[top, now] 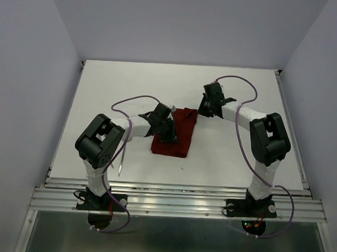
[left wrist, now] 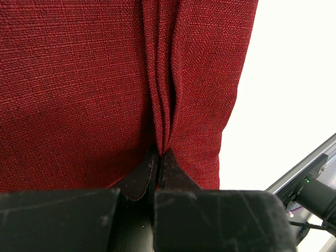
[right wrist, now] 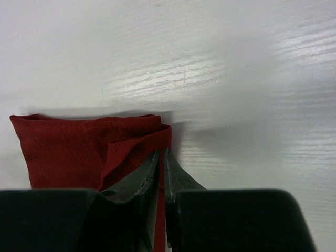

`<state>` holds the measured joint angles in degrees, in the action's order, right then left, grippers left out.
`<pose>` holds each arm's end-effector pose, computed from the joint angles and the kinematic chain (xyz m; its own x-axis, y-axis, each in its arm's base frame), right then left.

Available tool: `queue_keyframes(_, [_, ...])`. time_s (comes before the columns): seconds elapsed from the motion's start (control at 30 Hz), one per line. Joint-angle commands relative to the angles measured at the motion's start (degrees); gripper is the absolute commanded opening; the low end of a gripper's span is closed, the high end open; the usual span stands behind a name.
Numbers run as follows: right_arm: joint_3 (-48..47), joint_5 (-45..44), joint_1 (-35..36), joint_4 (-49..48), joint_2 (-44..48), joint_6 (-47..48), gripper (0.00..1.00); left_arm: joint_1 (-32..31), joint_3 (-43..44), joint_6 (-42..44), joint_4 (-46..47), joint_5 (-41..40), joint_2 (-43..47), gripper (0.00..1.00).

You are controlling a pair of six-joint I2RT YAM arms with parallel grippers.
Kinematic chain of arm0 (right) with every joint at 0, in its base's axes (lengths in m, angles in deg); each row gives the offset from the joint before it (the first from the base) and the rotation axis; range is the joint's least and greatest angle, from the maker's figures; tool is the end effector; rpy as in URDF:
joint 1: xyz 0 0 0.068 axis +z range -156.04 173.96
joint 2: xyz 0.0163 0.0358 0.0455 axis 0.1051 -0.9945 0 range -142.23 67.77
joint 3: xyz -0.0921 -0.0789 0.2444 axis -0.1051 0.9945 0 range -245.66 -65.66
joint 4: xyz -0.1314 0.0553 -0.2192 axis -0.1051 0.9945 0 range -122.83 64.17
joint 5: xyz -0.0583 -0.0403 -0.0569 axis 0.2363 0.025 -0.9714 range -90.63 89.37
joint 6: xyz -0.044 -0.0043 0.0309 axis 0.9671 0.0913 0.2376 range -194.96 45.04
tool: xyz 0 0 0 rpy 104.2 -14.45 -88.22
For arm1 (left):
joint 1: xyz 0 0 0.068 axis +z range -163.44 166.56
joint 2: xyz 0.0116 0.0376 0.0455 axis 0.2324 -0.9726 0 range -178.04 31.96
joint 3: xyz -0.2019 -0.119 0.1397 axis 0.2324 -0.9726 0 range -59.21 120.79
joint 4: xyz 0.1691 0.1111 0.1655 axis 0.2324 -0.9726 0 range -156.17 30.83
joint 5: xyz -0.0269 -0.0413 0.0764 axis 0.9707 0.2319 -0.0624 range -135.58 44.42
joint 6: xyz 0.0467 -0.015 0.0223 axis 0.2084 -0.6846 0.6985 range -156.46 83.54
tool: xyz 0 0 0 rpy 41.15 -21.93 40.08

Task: Fold the napkin into a case and place the utensils inside
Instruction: Smooth out the 2/3-rectangle-folded napkin at the center of the board.

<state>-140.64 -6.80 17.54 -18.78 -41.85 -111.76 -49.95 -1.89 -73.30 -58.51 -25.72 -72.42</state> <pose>0.3833 0.1630 0.1901 -0.7504 0.3223 -0.5771 0.1461 0.9323 0.3308 0.2905 -0.2302 0.1530 -0.9142 -0.0247 -0.4044 0.2497 0.7517 -0.6105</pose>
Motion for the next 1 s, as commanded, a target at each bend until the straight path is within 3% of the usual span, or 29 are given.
queue_keyframes(0.0, [-3.68,1.25,-0.11,-0.07,-1.73,0.5,0.12,0.48,-0.81,1.95,-0.58,-1.93,1.81,0.0])
queue_keyframes(0.97, [-10.36,9.16,0.95,-2.53,-9.2,-1.35,0.1,0.48,1.13,3.88,-2.42,-1.22,0.49,0.0])
